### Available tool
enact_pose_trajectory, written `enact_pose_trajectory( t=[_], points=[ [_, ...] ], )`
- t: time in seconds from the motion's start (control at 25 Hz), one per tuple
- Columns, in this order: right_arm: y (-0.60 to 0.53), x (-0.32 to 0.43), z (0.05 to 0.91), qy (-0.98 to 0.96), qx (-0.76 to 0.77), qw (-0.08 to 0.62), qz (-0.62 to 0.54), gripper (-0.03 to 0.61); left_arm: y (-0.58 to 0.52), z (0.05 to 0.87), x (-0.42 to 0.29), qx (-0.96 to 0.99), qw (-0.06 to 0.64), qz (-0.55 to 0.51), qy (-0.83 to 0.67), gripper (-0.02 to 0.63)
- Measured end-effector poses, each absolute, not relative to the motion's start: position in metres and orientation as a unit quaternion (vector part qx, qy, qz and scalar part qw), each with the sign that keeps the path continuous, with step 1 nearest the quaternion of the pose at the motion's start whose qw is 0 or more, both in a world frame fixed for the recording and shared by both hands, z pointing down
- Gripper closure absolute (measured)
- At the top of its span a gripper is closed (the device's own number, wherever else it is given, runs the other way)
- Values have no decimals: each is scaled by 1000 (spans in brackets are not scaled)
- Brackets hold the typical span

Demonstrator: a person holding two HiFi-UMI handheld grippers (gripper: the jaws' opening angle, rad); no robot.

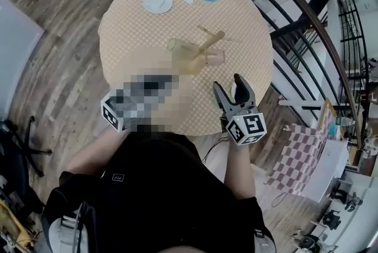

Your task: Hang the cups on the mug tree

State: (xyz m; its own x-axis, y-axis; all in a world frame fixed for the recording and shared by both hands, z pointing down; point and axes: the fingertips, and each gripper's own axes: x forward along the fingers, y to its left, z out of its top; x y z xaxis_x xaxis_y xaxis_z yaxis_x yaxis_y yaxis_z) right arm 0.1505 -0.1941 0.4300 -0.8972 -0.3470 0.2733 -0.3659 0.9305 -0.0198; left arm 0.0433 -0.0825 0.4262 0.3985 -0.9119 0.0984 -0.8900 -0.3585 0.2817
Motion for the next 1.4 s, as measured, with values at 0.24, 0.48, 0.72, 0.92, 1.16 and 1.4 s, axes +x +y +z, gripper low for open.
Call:
enact_pose_trajectory(
  t=[0.24, 0.48, 0.72, 0.92, 1.16, 1.4],
  points=[
    [-144, 165, 400, -982, 163, 87, 45, 304, -61, 398, 65, 841, 123, -51, -525, 608],
    [-103, 205, 369, -988, 139, 18, 57, 415, -43, 386, 120, 846, 116, -34, -519, 607],
    [-54, 234, 376, -988, 121, 20, 88, 519, -21, 364, 180, 853, 99, -16, -512, 607],
    [-23, 244, 373, -985, 137, 12, 103, 548, -3, 349, 197, 856, 84, 9, -511, 609],
    [-24, 257, 364, -981, 181, 7, 64, 557, 21, 359, 177, 855, 104, 5, -507, 609],
    [-29, 248, 370, -968, 233, 11, 89, 557, 32, 356, 147, 862, 93, -3, -498, 609]
  ],
)
